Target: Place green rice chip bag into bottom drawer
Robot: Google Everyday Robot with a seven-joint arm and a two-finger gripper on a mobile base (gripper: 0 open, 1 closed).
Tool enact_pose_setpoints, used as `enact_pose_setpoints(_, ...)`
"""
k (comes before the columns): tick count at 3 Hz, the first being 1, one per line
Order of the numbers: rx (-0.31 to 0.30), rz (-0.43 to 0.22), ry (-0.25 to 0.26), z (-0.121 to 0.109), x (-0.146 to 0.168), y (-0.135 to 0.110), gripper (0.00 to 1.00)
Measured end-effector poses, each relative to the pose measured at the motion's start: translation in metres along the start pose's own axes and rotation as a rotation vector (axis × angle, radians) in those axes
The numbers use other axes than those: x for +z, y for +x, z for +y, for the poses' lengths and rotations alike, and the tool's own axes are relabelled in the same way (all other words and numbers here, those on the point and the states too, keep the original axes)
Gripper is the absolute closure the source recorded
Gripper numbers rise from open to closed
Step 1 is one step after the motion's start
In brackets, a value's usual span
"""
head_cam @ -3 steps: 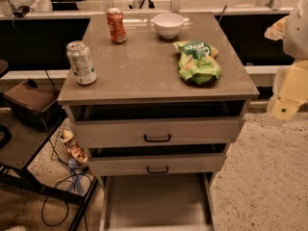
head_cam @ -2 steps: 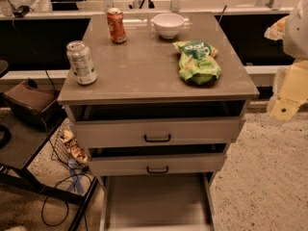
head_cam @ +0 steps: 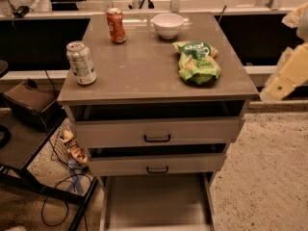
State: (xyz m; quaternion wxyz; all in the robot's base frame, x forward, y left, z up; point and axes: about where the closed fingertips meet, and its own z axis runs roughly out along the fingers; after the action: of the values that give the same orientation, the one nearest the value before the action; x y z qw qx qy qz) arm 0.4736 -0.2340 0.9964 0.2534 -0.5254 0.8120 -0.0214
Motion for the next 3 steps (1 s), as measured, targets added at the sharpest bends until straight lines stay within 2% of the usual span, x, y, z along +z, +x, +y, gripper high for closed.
enact_pose_setpoints(1,0.213,-0.130,0.071,-0.045,0.003,0.006,0.00)
enact_pose_setpoints(2,0.346,-0.234,0.140,-0.087,0.006,0.008,0.00)
enact_pose_setpoints(3,0.344,-0.251,0.163,-0.093,0.005,0.003,0.00)
